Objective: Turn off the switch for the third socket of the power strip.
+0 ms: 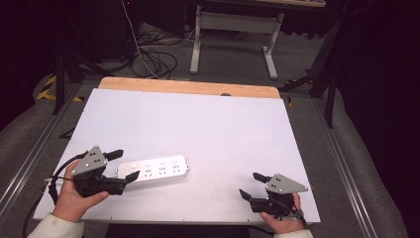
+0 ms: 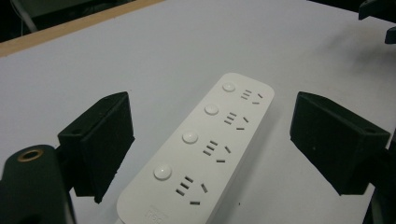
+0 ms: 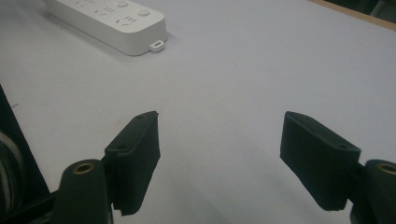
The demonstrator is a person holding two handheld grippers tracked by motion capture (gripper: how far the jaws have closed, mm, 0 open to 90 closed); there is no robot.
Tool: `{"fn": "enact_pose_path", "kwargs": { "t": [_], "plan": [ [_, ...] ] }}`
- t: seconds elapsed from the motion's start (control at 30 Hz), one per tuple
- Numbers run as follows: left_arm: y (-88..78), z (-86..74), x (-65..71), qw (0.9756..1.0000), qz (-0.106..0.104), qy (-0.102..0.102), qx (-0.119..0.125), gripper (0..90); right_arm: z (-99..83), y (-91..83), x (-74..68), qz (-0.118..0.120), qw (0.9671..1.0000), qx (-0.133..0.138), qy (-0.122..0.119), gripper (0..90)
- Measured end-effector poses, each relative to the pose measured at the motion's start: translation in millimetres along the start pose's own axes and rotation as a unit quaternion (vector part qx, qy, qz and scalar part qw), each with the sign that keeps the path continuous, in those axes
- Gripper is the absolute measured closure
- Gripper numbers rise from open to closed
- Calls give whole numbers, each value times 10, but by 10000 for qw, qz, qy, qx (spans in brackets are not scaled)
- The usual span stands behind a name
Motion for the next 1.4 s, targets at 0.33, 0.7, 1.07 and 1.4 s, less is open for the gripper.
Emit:
{"fn": "enact_pose_path", "kwargs": {
  "t": [0.33, 0.7, 1.07, 1.4],
  "plan": [
    [4, -230, -32, 9997, -47, -246, 70, 117, -1, 0, 1, 6, 10000, -1, 1, 288],
    [4, -442, -40, 9997, 91, -215, -23, 121, -3, -2, 0, 8, 10000, -9, -7, 288],
    [-12, -556, -63, 9995, 19, -296, 89, 123, -2, 3, -1, 5, 10000, -7, -9, 288],
    [-13, -520, -29, 9986, -99, -514, 88, 123, -1, 4, -1, 16, 10000, -10, -14, 288]
  ]
}}
Point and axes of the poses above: each handheld gripper's, and its own axes: y roughly forward along the jaws, z roughly out of its top, x roughly to its right, the point moved 6 cm from there along y, roughly forward along the jaws, and after that the axes turned 9 degrees about -x, right-handed, at the moved point
